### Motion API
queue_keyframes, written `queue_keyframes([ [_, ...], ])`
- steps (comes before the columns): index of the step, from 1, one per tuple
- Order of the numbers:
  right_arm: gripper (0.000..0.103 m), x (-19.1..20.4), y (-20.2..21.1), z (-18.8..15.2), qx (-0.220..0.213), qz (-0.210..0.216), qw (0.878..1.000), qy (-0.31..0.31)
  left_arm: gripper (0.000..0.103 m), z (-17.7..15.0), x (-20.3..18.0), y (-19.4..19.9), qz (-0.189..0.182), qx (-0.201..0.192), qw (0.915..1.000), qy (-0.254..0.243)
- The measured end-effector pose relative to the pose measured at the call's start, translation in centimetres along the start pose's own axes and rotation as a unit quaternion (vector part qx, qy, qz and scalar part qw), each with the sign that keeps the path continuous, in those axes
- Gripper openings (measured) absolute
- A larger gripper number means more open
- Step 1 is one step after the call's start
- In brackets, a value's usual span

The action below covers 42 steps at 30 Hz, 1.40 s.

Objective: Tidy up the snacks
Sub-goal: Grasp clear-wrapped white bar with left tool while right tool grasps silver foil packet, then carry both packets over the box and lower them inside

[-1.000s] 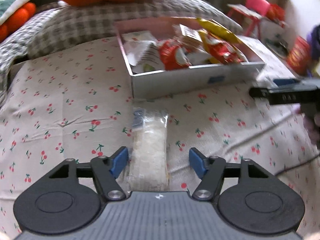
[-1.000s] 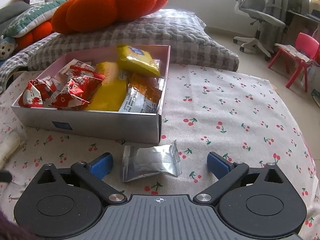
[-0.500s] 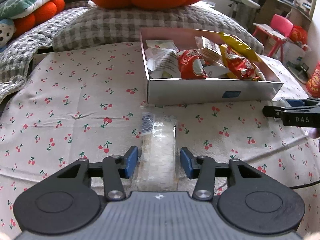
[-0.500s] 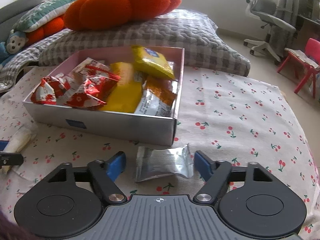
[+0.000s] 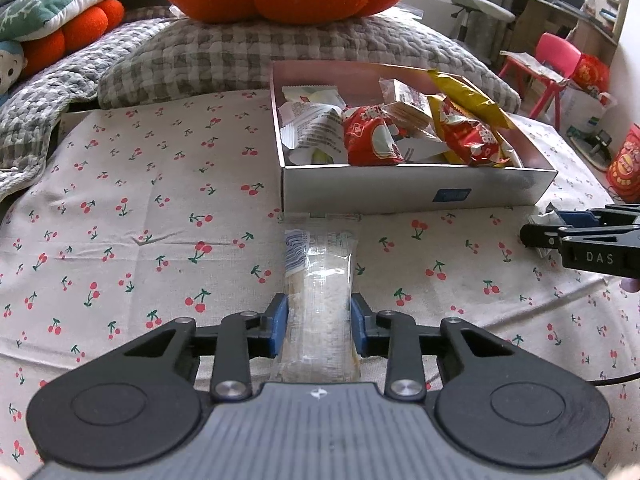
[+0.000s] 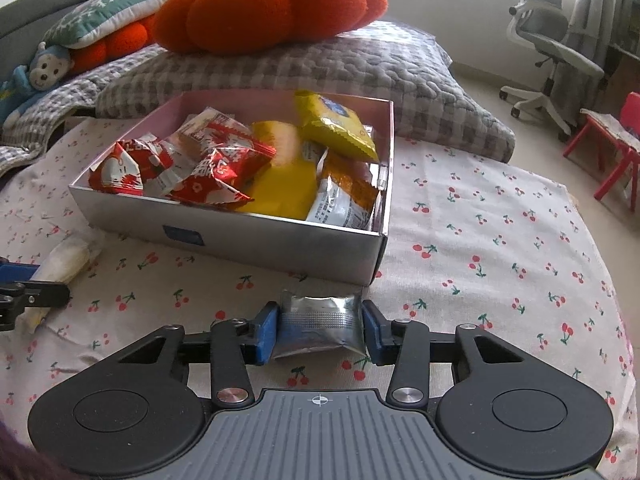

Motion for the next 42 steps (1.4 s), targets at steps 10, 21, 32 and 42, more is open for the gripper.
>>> queue_keyframes([
  [10,0.041,0.6,0.7,-0.1,0.011,0.016,1.0,-0.006,0.027,-0.1,-0.2,0.2,0.002,0.0,1.0,0.002],
  [21,0.039,-0.3,1.5,0.2,0.022,0.054,0.996,-0.064,0.026,0.2,0.1,0.7,-0.016,0.0,0.9995,0.026],
  [32,0.039,-1.8,2.6,0.7,0.02,0.083,0.989,-0.122,0.026,0.7,0.4,1.7,-0.049,0.001,0.9968,0.063],
  [42,0.039,-1.1,4.0,1.4,0.025,0.098,0.986,-0.13,0.026,1.4,-0.1,4.0,-0.081,-0.015,0.9937,0.075],
])
Point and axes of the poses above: each gripper's, at about its wrist camera, not at the fingertips, and y roughly against the way its jaws point, x to its left, z to its top, the point moved 3 cm from there along -y, roughly the way its jaws point, and after that the axes turned 4 degrees about y, right-handed, at the moved point
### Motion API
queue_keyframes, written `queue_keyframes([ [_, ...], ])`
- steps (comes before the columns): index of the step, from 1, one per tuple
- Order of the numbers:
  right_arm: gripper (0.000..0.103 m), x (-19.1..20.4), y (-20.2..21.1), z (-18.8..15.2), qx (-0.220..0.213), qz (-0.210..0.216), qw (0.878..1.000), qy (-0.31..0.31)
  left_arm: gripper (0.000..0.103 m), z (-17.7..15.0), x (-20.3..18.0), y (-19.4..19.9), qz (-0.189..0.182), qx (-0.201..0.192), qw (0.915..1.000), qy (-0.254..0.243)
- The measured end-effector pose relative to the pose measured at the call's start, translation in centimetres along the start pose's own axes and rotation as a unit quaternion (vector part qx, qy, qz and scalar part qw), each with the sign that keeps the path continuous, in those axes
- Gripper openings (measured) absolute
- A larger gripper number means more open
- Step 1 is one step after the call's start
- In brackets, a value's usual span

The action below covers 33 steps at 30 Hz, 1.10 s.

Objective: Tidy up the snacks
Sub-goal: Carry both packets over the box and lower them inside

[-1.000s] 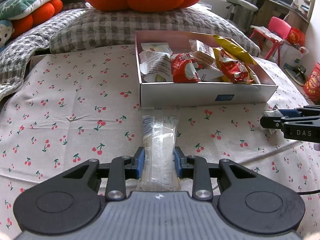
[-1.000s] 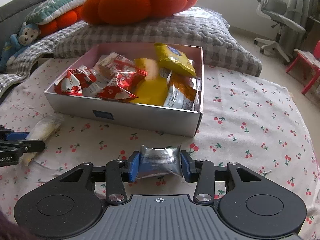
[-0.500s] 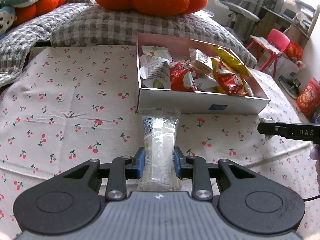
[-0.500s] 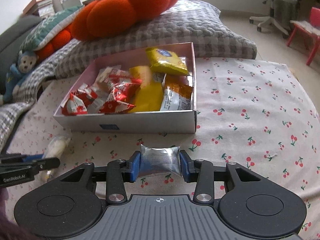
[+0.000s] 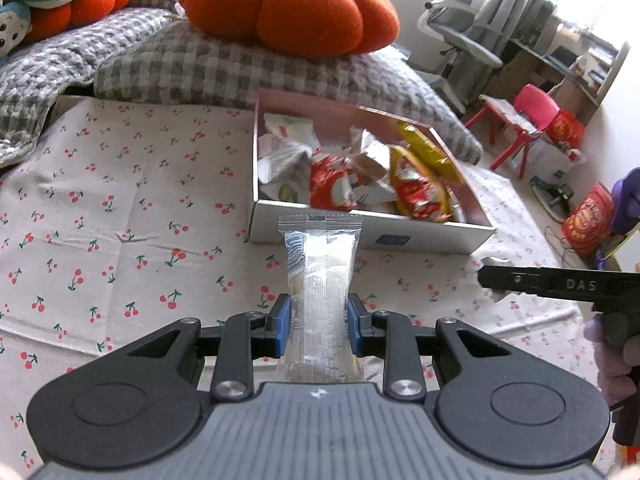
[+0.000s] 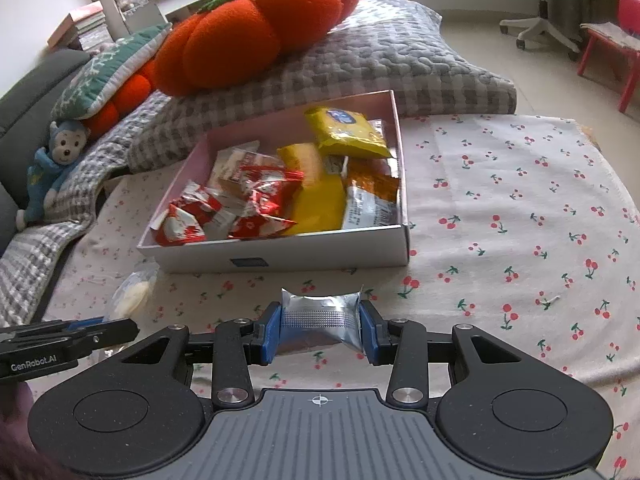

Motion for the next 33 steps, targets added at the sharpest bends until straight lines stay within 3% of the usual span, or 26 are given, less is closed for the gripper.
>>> queue_keyframes([
  [11,0.039,1.0,1.6,1.9,-0.019,0.011,0.999,-0.037,0.026,2.9,-0.9,1.2,-0.019,-0.041,0.9983,0.036],
  [24,0.039,-0.4,0.3,4.9,-0.038,0.012,0.993,-0.115,0.025,7.0,-2.1,-3.6,-0.009,-0.055,0.9969,0.056],
  [33,0.039,-0.9,-1.0,6.9,-0.048,0.005,0.99,-0.129,0.026,9.6,-1.1,-6.4,-0.004,-0.06,0.9952,0.077],
])
Point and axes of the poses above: each gripper's, at about its wrist camera, not at the fingertips, and y roughly against the way its jaws point, x to its left, z to its top, the point moved 3 cm from there along -y, roughly the way its jaws point, and after that the axes turned 4 degrees about y, right-handed, at the moved point
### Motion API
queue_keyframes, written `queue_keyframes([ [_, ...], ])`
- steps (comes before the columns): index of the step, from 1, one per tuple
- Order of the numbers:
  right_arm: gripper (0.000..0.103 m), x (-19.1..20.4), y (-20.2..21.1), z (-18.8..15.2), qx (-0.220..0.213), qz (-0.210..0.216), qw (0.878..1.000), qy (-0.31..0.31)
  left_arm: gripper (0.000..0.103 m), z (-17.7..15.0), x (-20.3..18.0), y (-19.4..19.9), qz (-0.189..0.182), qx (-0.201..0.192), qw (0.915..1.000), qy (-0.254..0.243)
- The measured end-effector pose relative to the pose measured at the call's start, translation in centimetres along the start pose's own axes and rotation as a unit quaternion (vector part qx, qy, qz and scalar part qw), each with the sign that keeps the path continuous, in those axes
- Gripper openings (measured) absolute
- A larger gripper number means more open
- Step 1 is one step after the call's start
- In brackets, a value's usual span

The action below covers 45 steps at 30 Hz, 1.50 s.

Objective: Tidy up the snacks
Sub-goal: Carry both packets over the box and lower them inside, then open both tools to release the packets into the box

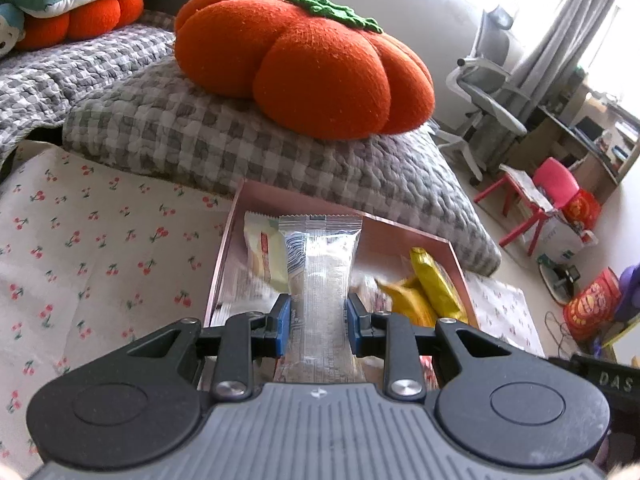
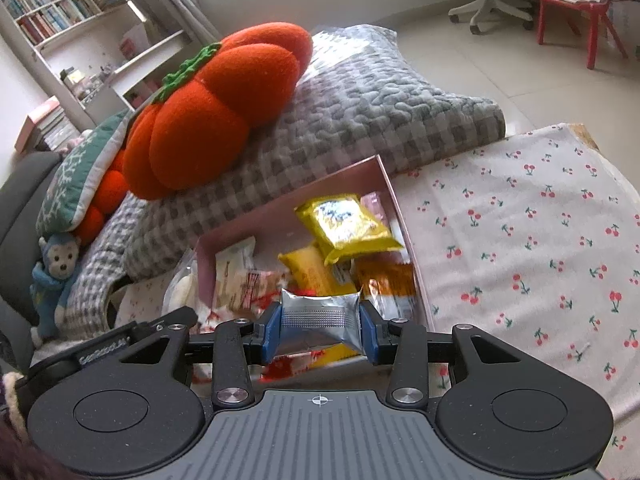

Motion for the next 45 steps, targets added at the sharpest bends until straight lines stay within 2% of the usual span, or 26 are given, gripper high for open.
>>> queue_keyframes([
  [5,0.039,0.3,-1.0,1.0,-0.003,-0.011,1.0,0.007,0.026,0.6,0.4,-1.3,-0.021,-0.003,0.9997,0.007],
  [17,0.039,2.9,-4.3,3.2,-0.007,-0.034,0.999,0.04,0.026,1.0,1.3,-3.1,-0.04,-0.01,0.9989,0.022],
  [19,0.039,3.4,-4.6,3.6,-0.008,-0.036,0.998,0.048,0.032,1.1,1.0,-3.0,-0.044,-0.012,0.9988,0.016],
  [21,0.039,3.8,-4.9,3.8,-0.009,-0.039,0.998,0.054,0.034,1.1,0.9,-2.9,-0.042,-0.016,0.9989,0.012],
  [25,0.039,4.1,-5.6,4.2,-0.009,-0.045,0.997,0.058,0.048,1.1,0.8,-2.8,-0.036,-0.016,0.9992,-0.001],
  [31,0.04,4.6,-7.3,4.5,-0.007,-0.04,0.997,0.063,0.054,1.2,1.1,-2.4,-0.032,-0.016,0.9993,-0.01],
  [42,0.041,5.1,-9.6,5.1,-0.017,-0.039,0.997,0.064,0.059,1.3,1.4,-2.2,-0.027,-0.014,0.9992,-0.024],
  [45,0.045,5.4,-9.5,5.1,-0.022,-0.039,0.996,0.071,0.061,1.3,1.5,-2.1,-0.026,-0.013,0.9993,-0.025],
])
Point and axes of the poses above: each gripper's, at about its wrist camera, not at the fingertips, and y roughly against the way its jaws point, x to its left, z to its top, the point moved 3 cm from there along -y, roughly the way its jaws point, and after that the axes turned 4 degrees about y, right-handed, at the moved point
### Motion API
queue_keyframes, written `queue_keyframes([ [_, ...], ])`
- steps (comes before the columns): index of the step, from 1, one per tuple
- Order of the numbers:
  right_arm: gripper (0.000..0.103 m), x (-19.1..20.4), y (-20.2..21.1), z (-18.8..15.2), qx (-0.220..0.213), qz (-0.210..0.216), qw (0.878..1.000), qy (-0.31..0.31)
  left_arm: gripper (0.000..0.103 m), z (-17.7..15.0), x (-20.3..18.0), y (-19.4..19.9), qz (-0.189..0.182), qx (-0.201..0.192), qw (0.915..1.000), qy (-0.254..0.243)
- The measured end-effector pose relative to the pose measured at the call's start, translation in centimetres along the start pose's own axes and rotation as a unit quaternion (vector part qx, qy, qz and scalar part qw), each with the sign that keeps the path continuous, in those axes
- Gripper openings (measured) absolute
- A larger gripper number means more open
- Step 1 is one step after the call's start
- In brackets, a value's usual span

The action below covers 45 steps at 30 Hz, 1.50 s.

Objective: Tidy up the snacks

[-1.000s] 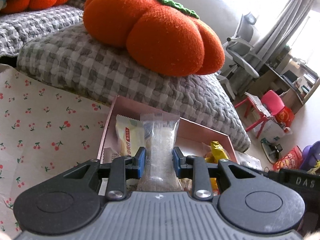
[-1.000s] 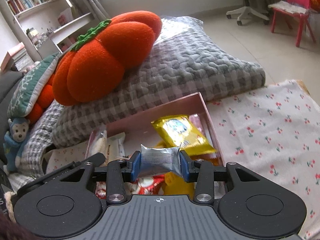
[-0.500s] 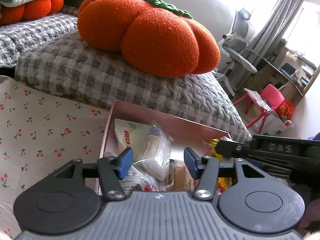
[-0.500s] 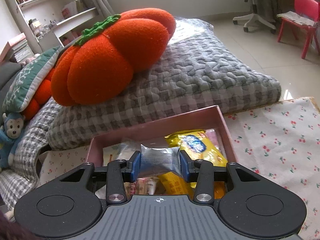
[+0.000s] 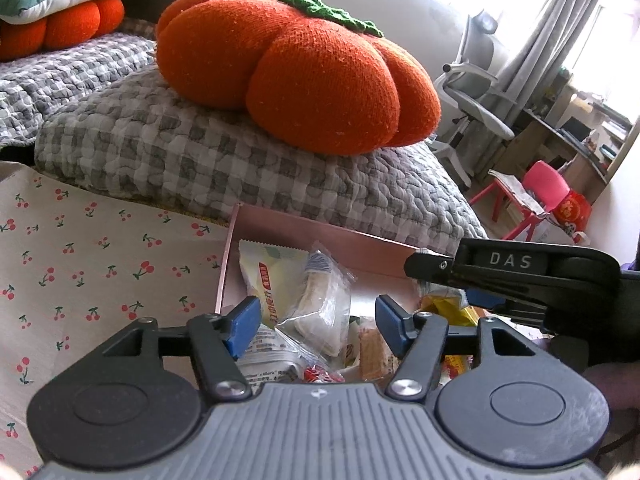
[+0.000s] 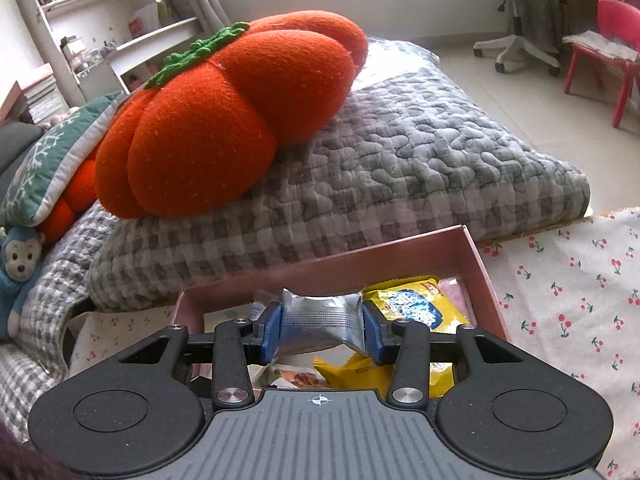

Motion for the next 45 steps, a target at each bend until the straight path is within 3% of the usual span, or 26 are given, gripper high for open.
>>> queue_keyframes([
  [4,0.065,0.0,0.7,0.0,-0.005,0.005,1.0,-0.005,0.068,-0.1,-0.1,0.1,0.0,0.002,1.0,-0.005],
  [11,0.074,-0.6,3.2,-0.4,-0.005,-0.007,1.0,0.01,0.078,-0.6,-0.9,0.6,0.011,0.005,0.9995,-0.031],
  [16,0.084,-1.6,5.6,-1.2,-0.006,-0.011,1.0,0.02,0.092,-1.1,-1.5,2.1,0.028,0.001,0.9981,-0.055],
  [20,0.087,-2.9,7.8,-2.1,-0.008,-0.007,1.0,0.01,0.098,-1.9,-2.0,3.5,0.05,-0.001,0.9959,-0.075],
  [24,0.091,-4.1,10.2,-3.2,-0.005,-0.015,1.0,-0.005,0.1,-3.2,-2.3,4.8,0.096,-0.001,0.9911,-0.092],
  [28,0.091,-4.2,12.6,-4.8,0.0,-0.052,0.998,0.02,0.102,-5.1,-2.9,6.2,0.133,0.009,0.984,-0.119],
  [33,0.097,-3.9,15.3,-7.6,0.0,-0.05,0.998,0.026,0.103,-7.1,-3.2,8.0,0.169,0.036,0.9775,-0.121],
  [42,0.098,-2.6,17.3,-12.4,0.025,-0.075,0.996,0.046,0.103,-10.1,-3.1,10.3,0.205,0.062,0.9713,-0.105],
  [45,0.098,-2.4,18.0,-13.3,0.018,-0.089,0.994,0.06,0.103,-10.5,-3.2,11.1,0.198,0.062,0.9733,-0.098],
])
Point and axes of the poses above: each gripper's, at about its wrist camera, not at the fingertips, and y roughly against the way its jaws point, x to its left, z to its top, the point moved 3 cm from there along -y, roughly the way its jaws point, and after that the axes turned 4 degrees about y, right-handed, at the moved point
